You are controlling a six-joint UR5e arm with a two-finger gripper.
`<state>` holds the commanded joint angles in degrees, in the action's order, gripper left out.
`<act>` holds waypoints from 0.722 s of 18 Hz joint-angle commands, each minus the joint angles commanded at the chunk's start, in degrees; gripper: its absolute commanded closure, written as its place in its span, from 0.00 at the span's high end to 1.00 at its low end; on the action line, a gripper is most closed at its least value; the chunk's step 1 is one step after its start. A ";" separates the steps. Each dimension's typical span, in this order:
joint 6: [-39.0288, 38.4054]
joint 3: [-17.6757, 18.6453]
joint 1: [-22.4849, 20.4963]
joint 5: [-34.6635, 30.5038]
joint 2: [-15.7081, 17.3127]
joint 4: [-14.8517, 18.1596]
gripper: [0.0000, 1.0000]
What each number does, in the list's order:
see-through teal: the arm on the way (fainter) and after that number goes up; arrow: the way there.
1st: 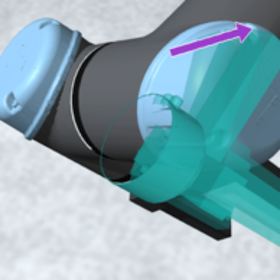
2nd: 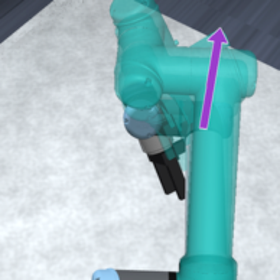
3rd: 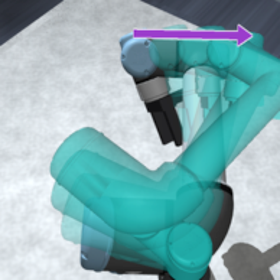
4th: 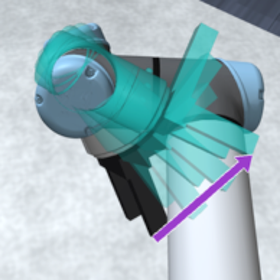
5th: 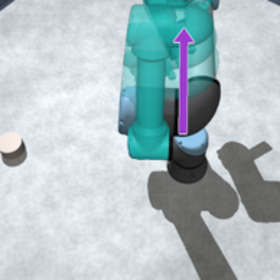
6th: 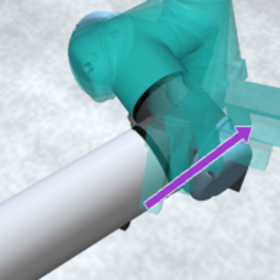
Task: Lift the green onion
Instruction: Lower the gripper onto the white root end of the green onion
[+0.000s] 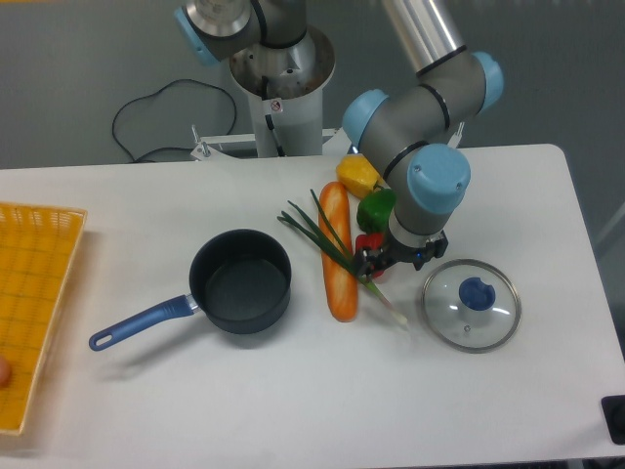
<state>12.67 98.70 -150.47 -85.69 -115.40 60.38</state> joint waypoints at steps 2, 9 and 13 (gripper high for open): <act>-1.24 -0.18 0.62 0.00 -0.79 -0.44 0.99; -1.94 -0.26 0.53 -0.09 -1.32 -0.71 0.95; -3.61 -1.05 0.62 -0.18 -2.03 -0.79 0.90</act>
<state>9.05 97.65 -149.85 -85.87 -117.42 59.59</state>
